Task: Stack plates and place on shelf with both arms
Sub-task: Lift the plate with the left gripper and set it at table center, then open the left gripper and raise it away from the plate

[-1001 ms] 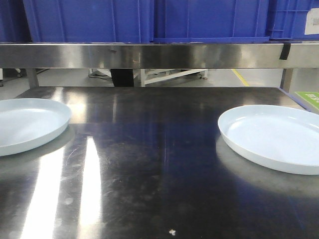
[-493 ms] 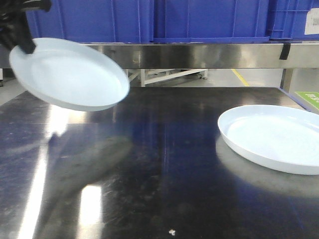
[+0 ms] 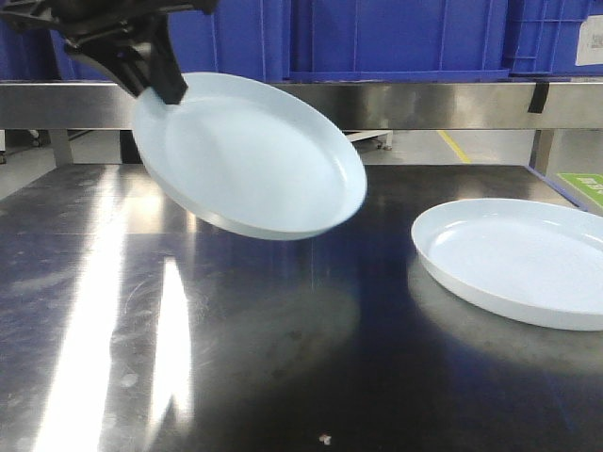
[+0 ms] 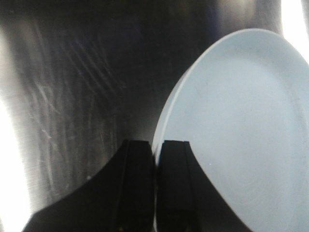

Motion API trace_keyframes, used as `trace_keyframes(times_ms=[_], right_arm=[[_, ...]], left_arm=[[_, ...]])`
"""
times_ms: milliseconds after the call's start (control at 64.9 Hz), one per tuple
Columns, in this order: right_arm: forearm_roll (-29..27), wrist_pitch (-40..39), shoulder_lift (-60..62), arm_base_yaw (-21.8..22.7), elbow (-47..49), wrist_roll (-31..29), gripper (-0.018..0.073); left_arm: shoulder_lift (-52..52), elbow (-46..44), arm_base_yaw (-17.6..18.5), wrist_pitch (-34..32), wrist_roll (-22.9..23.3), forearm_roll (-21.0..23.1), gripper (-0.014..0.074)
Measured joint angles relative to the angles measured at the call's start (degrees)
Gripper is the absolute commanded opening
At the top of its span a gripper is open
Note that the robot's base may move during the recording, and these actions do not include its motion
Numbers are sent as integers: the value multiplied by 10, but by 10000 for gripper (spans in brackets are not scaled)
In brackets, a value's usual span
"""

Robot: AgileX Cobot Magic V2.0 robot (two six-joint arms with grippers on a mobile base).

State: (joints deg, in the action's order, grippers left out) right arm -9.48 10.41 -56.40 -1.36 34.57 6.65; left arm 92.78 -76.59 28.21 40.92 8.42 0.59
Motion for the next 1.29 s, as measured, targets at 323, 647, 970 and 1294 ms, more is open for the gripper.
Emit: trace_keyframes(times_ms=[323,647,970,1294], right_arm=[[0,4,0,0,0,0,485],[0,4,0,0,0,0,485],[0,4,0,0,0,0,485],[0,4,0,0,0,0,485]], left_arm=[[39,0,2,0,0,4,96],[56,0,2,0,-7,4,108],[68,0,2,0,-10,5,524],[68,-1,2,0,-10,5,72]])
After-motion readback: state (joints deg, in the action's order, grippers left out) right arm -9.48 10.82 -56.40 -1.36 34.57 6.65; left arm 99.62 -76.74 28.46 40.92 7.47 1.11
